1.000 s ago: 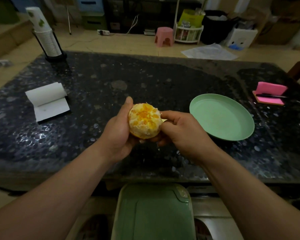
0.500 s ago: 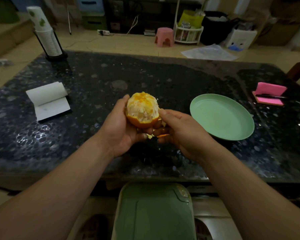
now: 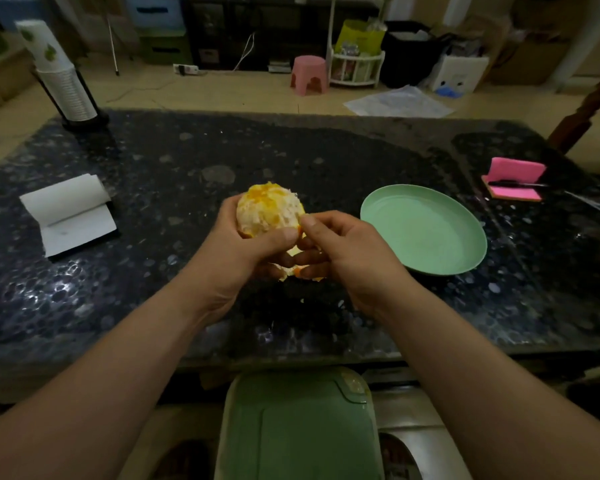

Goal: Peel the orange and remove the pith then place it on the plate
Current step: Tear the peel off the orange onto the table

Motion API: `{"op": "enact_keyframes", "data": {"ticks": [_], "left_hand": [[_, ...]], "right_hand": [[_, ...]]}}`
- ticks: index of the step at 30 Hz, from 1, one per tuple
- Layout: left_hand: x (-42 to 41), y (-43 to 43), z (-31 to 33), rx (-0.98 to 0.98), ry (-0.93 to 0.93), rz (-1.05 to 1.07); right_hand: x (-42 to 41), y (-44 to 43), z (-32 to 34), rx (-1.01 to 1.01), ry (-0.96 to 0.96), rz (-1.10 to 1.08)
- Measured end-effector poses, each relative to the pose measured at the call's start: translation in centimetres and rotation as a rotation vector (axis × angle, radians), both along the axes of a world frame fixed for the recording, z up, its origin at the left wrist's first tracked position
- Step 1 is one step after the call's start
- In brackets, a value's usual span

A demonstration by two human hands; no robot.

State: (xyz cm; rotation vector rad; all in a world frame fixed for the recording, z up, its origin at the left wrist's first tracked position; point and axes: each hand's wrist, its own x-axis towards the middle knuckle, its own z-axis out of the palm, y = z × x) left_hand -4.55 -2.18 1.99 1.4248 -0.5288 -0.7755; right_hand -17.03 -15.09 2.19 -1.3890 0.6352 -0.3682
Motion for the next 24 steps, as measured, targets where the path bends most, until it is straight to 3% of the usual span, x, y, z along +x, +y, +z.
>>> {"op": "enact_keyframes", "data": {"ticks": [4,10,19,24], "left_hand": [[0.6,0.2,-0.3,0.028,-0.068,-0.001],[-0.1,-0.4,-1.1,-0.021,-0.007,0.038],[-0.9,-0.2,-1.4,-0.032,-0.075,0.013],[-0.6,0.0,-1.8,-0.019,-0.147,0.006]], "right_hand": [[-0.2,-0.1,0.7,0.054,-0.027,0.047],[-0.3,0.2,0.9,0.044,-0.012,0.084],[-0.4,0.3,1.3,-0.089,0.088,0.138],[-0.4,0.8,0.8,0.003,0.034,0.069]]}}
